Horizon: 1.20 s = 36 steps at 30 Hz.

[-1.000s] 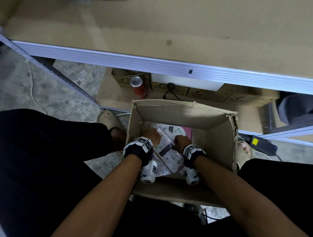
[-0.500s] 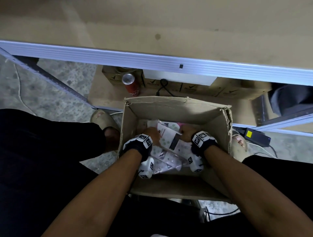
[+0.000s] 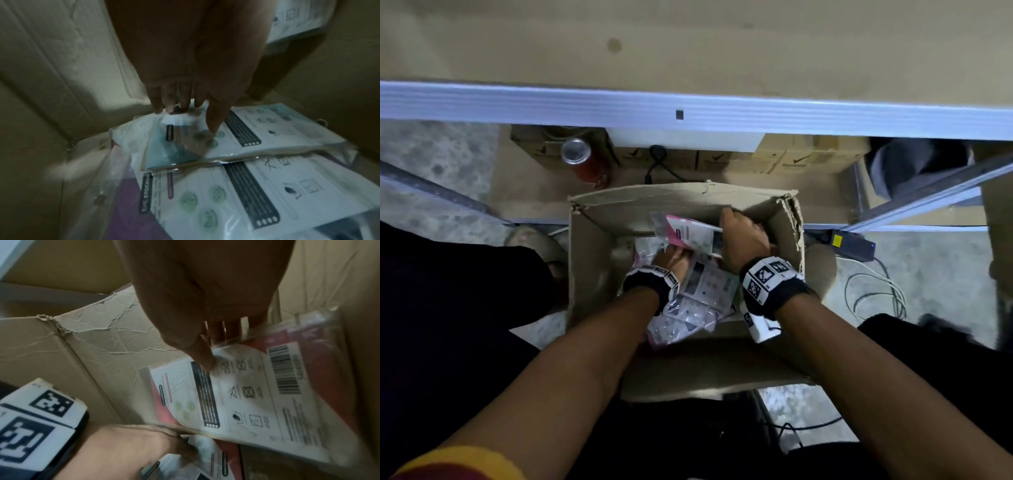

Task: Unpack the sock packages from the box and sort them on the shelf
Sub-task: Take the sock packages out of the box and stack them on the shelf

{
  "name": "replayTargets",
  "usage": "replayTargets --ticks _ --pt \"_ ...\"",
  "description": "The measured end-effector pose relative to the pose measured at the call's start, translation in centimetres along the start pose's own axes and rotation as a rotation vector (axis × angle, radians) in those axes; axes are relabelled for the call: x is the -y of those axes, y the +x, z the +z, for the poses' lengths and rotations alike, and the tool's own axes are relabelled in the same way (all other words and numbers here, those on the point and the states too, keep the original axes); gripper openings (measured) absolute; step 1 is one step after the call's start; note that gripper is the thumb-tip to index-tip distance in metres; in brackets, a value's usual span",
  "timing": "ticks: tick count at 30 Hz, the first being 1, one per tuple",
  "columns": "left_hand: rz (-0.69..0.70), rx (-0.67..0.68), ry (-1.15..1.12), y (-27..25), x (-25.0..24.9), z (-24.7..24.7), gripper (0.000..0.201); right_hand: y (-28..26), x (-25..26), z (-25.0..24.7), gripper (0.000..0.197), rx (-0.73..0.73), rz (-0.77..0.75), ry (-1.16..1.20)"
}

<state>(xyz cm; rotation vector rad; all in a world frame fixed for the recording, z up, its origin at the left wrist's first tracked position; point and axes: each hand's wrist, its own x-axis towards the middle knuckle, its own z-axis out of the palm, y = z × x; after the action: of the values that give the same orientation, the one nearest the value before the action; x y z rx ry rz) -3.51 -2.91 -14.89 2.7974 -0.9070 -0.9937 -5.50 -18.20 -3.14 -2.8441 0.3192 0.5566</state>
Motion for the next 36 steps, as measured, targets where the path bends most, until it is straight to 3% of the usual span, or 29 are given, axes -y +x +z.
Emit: replayTargets --ticks 3,10,14,19,22,24,32,36 --pt "-0.004 0.040 0.093 0.1 0.3 0.3 0.060 -0.1 -0.1 0.0 0.032 0.000 -0.020 0.015" --pt "-0.031 -0.022 0.018 -0.2 0.5 -0.3 0.052 -0.2 -0.5 0.0 0.024 -0.032 -0.018 0.127" --pt "-0.037 -0.042 -0.211 -0.8 1.1 -0.8 0.019 -0.1 -0.4 0.1 0.022 -0.040 -0.023 0.136" --pt "-0.031 0.019 -0.446 -2.0 2.4 -2.0 0.011 -0.2 -0.4 0.1 0.022 -0.013 0.000 0.160" --pt "-0.022 0.196 -0.361 -3.0 3.5 -2.4 0.018 -0.4 -0.4 0.3 0.023 0.017 -0.009 0.149" --pt "-0.041 0.241 -0.331 -3.7 4.1 -2.0 0.024 -0.6 -0.5 0.6 0.025 0.039 -0.014 0.134" --pt "-0.051 0.089 -0.119 -4.0 3.5 -0.2 0.023 -1.0 -0.9 1.5 0.020 0.078 0.001 0.134" --pt "-0.042 0.101 -0.064 -3.6 3.4 0.1 0.021 -0.7 -1.0 1.8 0.017 0.080 -0.001 0.136"
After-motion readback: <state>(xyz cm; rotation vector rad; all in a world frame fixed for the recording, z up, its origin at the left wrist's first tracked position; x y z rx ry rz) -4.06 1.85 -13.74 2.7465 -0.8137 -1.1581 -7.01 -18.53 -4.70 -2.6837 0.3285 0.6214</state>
